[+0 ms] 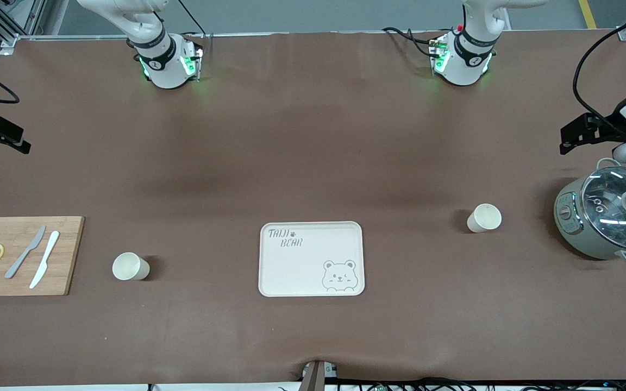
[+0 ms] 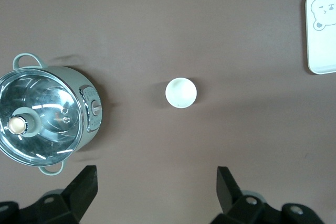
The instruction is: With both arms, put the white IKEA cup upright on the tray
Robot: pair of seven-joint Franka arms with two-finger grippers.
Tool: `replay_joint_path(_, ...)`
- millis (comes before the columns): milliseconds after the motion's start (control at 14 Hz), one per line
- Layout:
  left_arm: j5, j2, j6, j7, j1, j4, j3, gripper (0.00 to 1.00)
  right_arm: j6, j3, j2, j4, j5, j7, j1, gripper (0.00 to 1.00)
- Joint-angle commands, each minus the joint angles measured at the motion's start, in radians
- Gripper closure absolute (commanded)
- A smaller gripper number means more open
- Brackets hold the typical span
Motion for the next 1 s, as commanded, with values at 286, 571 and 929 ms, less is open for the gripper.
replay_joint_path(286,0.013,-0.001,0.016,-0.022,-0.001,-0.035,-0.008,0.00,0.004,0.002,0.005,0.011,-0.019,-0.012,0.001,0.00)
replay_joint_path(571,0.009,-0.058,0.311,0.035,0.023,-0.391,-0.008,0.00,0.004,0.002,0.005,0.009,-0.017,-0.011,-0.002,0.00)
replay_joint_path(929,0.013,0.021,0.674,0.041,0.043,-0.649,-0.006,0.00,0.050,0.002,0.034,0.012,-0.019,-0.012,-0.002,0.00)
